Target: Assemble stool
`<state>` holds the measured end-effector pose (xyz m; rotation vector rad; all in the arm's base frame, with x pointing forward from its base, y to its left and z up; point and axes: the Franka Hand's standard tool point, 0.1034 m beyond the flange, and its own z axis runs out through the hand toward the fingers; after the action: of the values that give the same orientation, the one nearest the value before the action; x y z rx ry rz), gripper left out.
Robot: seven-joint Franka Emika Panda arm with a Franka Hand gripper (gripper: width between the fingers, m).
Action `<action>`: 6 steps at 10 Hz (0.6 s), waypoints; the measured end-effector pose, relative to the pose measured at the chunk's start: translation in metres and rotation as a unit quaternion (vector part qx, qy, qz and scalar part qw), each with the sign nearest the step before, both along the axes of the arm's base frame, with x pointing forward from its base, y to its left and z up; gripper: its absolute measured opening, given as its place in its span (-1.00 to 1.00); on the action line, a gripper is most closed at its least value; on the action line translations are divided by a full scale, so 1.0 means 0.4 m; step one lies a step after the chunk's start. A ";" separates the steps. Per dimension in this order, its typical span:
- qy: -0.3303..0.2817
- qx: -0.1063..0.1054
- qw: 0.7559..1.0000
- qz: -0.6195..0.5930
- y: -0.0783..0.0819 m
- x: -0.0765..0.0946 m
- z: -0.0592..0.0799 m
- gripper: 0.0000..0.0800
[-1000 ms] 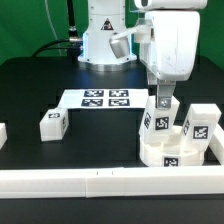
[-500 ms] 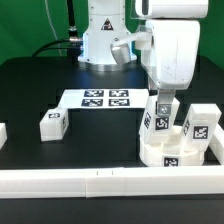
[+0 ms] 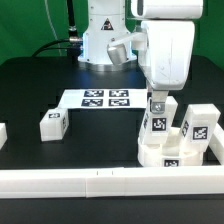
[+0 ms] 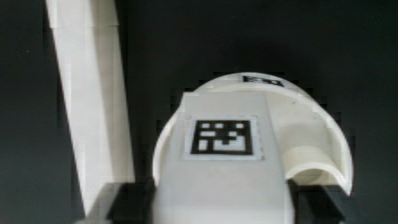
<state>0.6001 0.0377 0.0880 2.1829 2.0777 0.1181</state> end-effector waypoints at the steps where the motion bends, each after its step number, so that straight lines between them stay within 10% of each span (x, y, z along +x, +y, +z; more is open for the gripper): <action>1: -0.001 0.002 1.000 -0.014 0.000 0.000 0.000 -0.14; 6: -0.006 0.026 0.986 -0.167 0.000 0.000 0.000 -0.14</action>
Offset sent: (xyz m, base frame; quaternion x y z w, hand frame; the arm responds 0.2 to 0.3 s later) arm 0.0000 0.0000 0.0000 0.0000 0.0000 0.1938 0.9810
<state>0.6000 0.0377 0.0878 2.5168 1.6872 0.1544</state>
